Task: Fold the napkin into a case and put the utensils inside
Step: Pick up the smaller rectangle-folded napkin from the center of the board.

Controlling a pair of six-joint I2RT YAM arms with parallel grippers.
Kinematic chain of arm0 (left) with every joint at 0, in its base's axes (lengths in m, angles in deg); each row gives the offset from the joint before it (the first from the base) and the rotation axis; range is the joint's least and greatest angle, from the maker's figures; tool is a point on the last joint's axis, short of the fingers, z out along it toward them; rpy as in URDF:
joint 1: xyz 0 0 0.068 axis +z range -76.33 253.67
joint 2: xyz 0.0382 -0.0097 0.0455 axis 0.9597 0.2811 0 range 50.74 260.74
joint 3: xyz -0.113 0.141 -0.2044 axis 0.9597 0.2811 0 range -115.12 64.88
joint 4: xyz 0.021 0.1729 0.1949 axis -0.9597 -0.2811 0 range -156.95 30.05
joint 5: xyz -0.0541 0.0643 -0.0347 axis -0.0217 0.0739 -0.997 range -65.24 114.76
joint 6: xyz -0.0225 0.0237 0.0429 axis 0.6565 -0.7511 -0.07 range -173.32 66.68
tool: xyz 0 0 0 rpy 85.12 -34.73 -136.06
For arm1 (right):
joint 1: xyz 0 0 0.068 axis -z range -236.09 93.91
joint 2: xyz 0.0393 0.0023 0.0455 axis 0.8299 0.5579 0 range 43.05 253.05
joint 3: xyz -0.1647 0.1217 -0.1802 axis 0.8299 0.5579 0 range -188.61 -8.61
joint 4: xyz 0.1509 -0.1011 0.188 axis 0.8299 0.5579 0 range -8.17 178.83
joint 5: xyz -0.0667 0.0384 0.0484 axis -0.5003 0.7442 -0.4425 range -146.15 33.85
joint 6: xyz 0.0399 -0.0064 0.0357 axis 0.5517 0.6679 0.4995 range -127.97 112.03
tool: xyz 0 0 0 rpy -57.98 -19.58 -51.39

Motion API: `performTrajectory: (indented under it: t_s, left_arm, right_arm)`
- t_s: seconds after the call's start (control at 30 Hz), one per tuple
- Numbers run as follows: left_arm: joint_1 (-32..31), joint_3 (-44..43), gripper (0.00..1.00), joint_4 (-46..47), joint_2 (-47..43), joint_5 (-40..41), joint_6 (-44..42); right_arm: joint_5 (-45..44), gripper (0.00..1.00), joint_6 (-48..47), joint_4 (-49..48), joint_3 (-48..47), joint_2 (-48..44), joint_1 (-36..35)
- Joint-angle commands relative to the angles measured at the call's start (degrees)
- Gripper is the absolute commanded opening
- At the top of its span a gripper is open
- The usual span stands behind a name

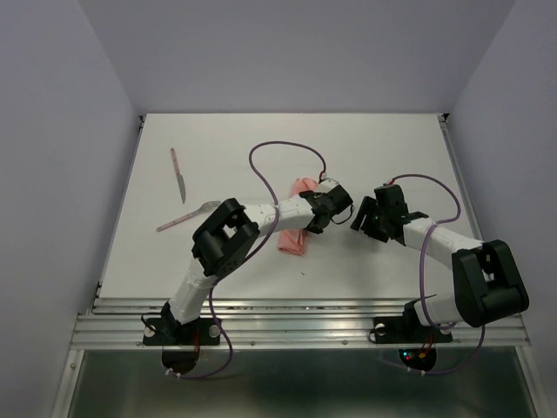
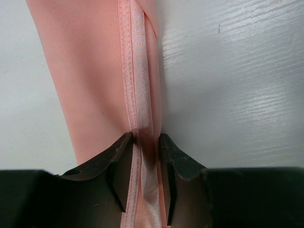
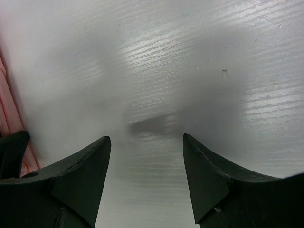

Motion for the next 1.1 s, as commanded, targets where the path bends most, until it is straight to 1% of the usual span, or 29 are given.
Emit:
performTrajectory:
  t_s: [0.0, 0.1, 0.13, 0.2, 0.23, 0.37, 0.43, 0.53, 0.63, 0.67, 0.7, 0.8, 0.83, 0.93, 0.97, 1.07]
  left_arm:
    - [-0.22, -1.27, 0.37, -1.35, 0.2, 1.01, 0.67]
    - [-0.22, -1.27, 0.26, -1.18, 0.11, 0.92, 0.32]
    - [-0.22, -1.27, 0.19, -0.92, -0.06, 0.74, 0.15]
    - [-0.22, -1.27, 0.12, -0.65, -0.24, 0.57, -0.29]
    - [-0.22, -1.27, 0.0, -0.22, -0.5, -0.04, -1.43]
    - [-0.22, -1.97, 0.0, 0.05, -0.76, -0.57, -4.15]
    - [-0.05, -1.71, 0.0, 1.53, -2.16, -2.76, -5.47]
    - [0.48, -1.09, 0.0, 4.08, -4.71, -10.56, -8.72]
    - [0.83, -2.05, 0.0, 4.71, -5.42, -15.41, -10.22]
    - [0.92, -2.49, 0.0, 4.62, -5.34, -16.65, -10.57]
    - [1.09, -3.45, 0.0, 4.8, -5.25, -19.71, -11.1]
    - [1.36, -4.25, 0.0, 5.5, -5.51, -25.08, -11.46]
    - [1.71, -4.43, 0.0, 6.2, -5.51, -28.93, -11.54]
    - [1.97, -5.13, 0.0, 7.61, -5.6, -33.69, -12.16]
    - [2.24, -5.48, 0.0, 8.48, -5.69, -37.02, -12.42]
    - [2.5, -5.83, 0.0, 10.59, -5.78, -41.34, -12.42]
  right_arm:
    - [-0.22, 0.68, -0.66, -0.35, -0.29, -0.43, 0.48]
    - [-0.31, 0.68, -0.66, -0.44, -0.03, -0.6, 0.48]
    - [-0.4, 0.68, -0.66, -0.35, -0.03, -0.69, 0.48]
    - [-0.49, 0.68, -0.57, -0.44, 0.06, -0.78, 0.48]
    - [-0.49, 0.68, -0.66, -0.35, 0.06, -0.78, 0.48]
    - [-2.33, 0.68, -1.01, -0.35, -0.03, 0.71, 0.48]
    - [-4.0, 0.68, -1.1, -0.44, 0.15, 1.41, 0.48]
    - [-4.18, 0.68, -0.75, -0.61, 0.06, 1.77, 2.84]
    - [-3.04, 0.67, -0.83, -2.02, 0.5, 1.33, 6.18]
    - [-1.99, 0.67, -0.92, -2.54, 0.93, 1.16, 7.93]
    - [0.8, 0.67, -1.18, -3.59, 1.64, 0.63, 12.13]
    - [2.06, 0.66, -1.8, -3.51, 1.99, -1.91, 18.38]
    - [2.06, 0.66, -1.8, -3.43, 2.08, -2.97, 19.37]
    - [1.8, 0.66, -0.14, -3.25, 2.61, -7.45, 22.27]
    - [1.63, 0.66, 1.0, -3.08, 2.78, -8.33, 22.28]
    - [0.92, 0.66, 1.98, -2.37, 2.87, -11.23, 22.8]
